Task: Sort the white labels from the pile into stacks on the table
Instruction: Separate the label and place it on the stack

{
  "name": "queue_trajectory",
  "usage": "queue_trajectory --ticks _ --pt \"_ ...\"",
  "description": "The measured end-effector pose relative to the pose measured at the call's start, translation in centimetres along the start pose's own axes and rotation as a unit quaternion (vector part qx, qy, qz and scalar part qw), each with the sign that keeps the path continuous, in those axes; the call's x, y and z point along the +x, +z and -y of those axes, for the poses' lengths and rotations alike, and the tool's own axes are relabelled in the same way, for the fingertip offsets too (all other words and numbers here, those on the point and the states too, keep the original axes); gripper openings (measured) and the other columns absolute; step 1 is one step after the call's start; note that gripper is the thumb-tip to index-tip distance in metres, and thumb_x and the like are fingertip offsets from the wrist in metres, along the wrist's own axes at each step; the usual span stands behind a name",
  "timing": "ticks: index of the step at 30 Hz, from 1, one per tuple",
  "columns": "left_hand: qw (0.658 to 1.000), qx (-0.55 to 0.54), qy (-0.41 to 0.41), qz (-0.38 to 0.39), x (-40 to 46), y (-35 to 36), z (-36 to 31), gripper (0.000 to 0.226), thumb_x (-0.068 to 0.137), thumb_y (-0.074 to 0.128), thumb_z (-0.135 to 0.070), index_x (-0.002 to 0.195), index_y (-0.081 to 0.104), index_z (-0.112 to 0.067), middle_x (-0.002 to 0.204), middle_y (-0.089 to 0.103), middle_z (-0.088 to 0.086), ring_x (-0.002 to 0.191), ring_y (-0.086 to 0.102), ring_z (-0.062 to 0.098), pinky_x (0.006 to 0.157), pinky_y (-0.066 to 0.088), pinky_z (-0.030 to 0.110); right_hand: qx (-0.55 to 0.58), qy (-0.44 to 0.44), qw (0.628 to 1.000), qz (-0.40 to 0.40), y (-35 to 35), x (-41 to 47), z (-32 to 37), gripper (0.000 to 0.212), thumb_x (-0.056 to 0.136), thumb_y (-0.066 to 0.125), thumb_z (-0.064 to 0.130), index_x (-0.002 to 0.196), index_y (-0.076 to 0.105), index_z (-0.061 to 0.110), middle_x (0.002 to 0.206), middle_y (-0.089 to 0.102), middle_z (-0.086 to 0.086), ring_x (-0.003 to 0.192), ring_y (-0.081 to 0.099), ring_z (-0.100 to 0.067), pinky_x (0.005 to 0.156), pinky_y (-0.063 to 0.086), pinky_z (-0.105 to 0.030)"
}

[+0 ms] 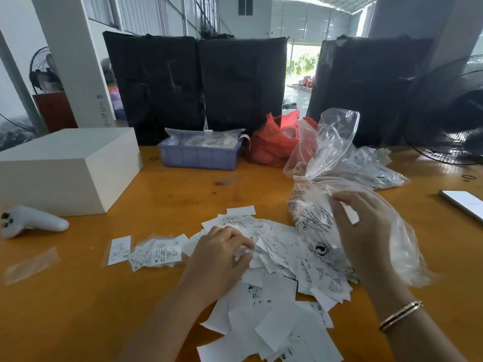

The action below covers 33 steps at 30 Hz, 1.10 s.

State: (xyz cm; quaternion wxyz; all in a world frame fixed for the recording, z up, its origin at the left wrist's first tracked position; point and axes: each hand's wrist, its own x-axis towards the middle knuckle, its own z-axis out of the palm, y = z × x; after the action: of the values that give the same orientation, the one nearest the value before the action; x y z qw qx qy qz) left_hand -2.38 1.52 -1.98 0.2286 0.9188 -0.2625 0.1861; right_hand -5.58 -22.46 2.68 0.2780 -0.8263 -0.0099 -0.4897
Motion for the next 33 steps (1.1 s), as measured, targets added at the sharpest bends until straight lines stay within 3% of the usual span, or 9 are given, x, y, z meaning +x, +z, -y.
queue_trajectory --ticks 2,5,8,10,12,15,20,26,33 --pt "0.999 -0.049 -0.021 0.006 0.1 -0.3 -0.4 0.031 0.095 0.040 -0.052 0.115 0.060 -0.039 0.118 0.053 -0.024 0.112 0.040 -0.005 0.088 0.028 0.013 0.166 0.105 0.974 0.113 0.7 -0.4 2.2 0.009 0.089 0.061 0.017 0.086 0.070 0.016 0.071 0.068 0.010 0.061 0.058 -0.006 0.063 0.049 -0.013" --pt "0.964 -0.255 -0.075 0.008 0.1 -1.3 -1.2 0.029 0.090 0.037 -0.062 0.109 0.054 -0.048 0.110 0.056 -0.031 0.108 0.046 -0.013 0.082 0.035 0.004 0.286 0.238 0.874 0.312 2.3 -1.9 4.7 0.016 0.091 0.054 0.022 0.081 0.067 0.021 0.066 0.068 0.007 0.052 0.056 -0.002 0.051 0.047 -0.015" --pt "0.899 -0.417 -0.126 0.043 0.0 -2.1 -1.6 0.043 0.084 0.032 -0.061 0.105 0.062 -0.039 0.093 0.063 -0.030 0.089 0.055 -0.014 0.072 0.040 0.003 0.289 0.222 0.852 0.375 3.2 -3.1 5.7 0.024 0.095 0.053 0.020 0.076 0.068 0.023 0.062 0.066 0.009 0.050 0.053 -0.002 0.050 0.042 -0.013" --pt "0.889 -0.436 -0.133 0.052 0.2 -2.4 -1.7 0.041 0.087 0.038 -0.057 0.094 0.069 -0.031 0.080 0.064 -0.024 0.069 0.055 -0.010 0.061 0.041 0.005 0.262 0.197 0.856 0.399 3.4 -3.5 5.9 0.025 0.095 0.053 0.024 0.074 0.067 0.026 0.061 0.064 0.012 0.052 0.052 -0.002 0.052 0.042 -0.013" --pt "0.890 -0.432 -0.144 0.034 0.4 -2.3 -1.8 0.024 0.093 0.055 -0.038 0.082 0.072 -0.026 0.067 0.063 -0.019 0.058 0.053 -0.007 0.055 0.041 0.007 0.245 0.180 0.859 0.411 3.5 -3.7 6.1 0.027 0.095 0.052 0.025 0.071 0.065 0.027 0.058 0.062 0.016 0.053 0.051 0.001 0.053 0.041 -0.012" --pt "0.894 -0.417 -0.165 -0.005 0.5 -2.2 -1.7 0.019 0.091 0.062 -0.019 0.078 0.074 -0.025 0.066 0.067 -0.017 0.064 0.059 -0.006 0.056 0.042 0.007 0.255 0.197 0.858 0.399 3.6 -3.7 6.2 0.025 0.095 0.053 0.022 0.072 0.062 0.026 0.058 0.061 0.019 0.055 0.051 0.000 0.056 0.042 -0.016" --pt "0.886 -0.429 -0.175 -0.010 0.4 -2.3 -1.9 0.017 0.090 0.063 -0.020 0.083 0.074 -0.031 0.073 0.071 -0.014 0.070 0.062 -0.006 0.058 0.044 0.007 0.300 0.241 0.852 0.356 4.0 -3.8 5.9 0.009 0.090 0.063 0.018 0.085 0.057 0.015 0.072 0.070 0.007 0.059 0.058 -0.001 0.053 0.047 -0.018" --pt "0.896 -0.421 -0.144 0.018 0.4 -2.4 -2.0 0.010 0.075 0.069 -0.037 0.070 0.071 -0.029 0.066 0.068 -0.012 0.066 0.062 0.000 0.061 0.046 0.008 0.413 0.318 0.787 0.329 3.9 -3.9 5.6 0.022 0.089 0.064 0.019 0.110 0.061 0.024 0.074 0.068 0.005 0.065 0.060 -0.006 0.057 0.047 -0.020" --pt "0.905 -0.398 -0.149 -0.005 0.4 -1.7 -1.6 0.031 0.066 0.063 -0.054 0.069 0.064 -0.024 0.065 0.063 -0.004 0.063 0.058 0.005 0.057 0.046 0.011 0.397 0.299 0.803 0.330 4.0 -3.8 5.4 0.014 0.088 0.064 0.018 0.080 0.072 0.025 0.067 0.065 0.008 0.061 0.058 -0.003 0.057 0.047 -0.016"
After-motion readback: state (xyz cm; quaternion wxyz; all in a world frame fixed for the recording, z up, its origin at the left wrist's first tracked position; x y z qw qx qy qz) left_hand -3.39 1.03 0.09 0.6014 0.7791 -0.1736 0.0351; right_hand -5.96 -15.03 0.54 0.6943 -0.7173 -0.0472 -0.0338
